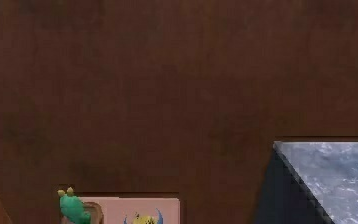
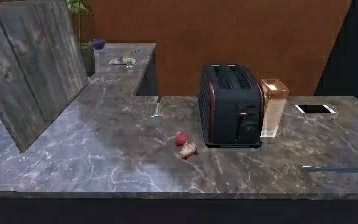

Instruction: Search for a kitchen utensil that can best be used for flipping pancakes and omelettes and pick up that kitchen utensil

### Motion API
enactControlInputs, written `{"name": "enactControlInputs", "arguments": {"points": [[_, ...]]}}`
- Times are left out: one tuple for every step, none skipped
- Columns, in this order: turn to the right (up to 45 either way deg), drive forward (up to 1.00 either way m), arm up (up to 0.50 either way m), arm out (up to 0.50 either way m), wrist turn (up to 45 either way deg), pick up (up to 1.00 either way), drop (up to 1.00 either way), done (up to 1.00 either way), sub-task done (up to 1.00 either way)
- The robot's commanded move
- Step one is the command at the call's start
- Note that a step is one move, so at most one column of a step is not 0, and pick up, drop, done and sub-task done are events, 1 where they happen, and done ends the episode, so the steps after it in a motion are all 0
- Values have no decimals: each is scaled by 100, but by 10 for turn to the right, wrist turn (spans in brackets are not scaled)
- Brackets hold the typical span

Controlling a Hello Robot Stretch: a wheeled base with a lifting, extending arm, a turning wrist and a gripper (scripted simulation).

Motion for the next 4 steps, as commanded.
{"name": "enactControlInputs", "arguments": {"points": [[450,0,0,0,0,0,0,0,0],[450,0,0,0,0,0,0,0,0],[450,0,0,0,0,0,0,0,0],[330,0,0,0,0,0,0,0,0]]}}
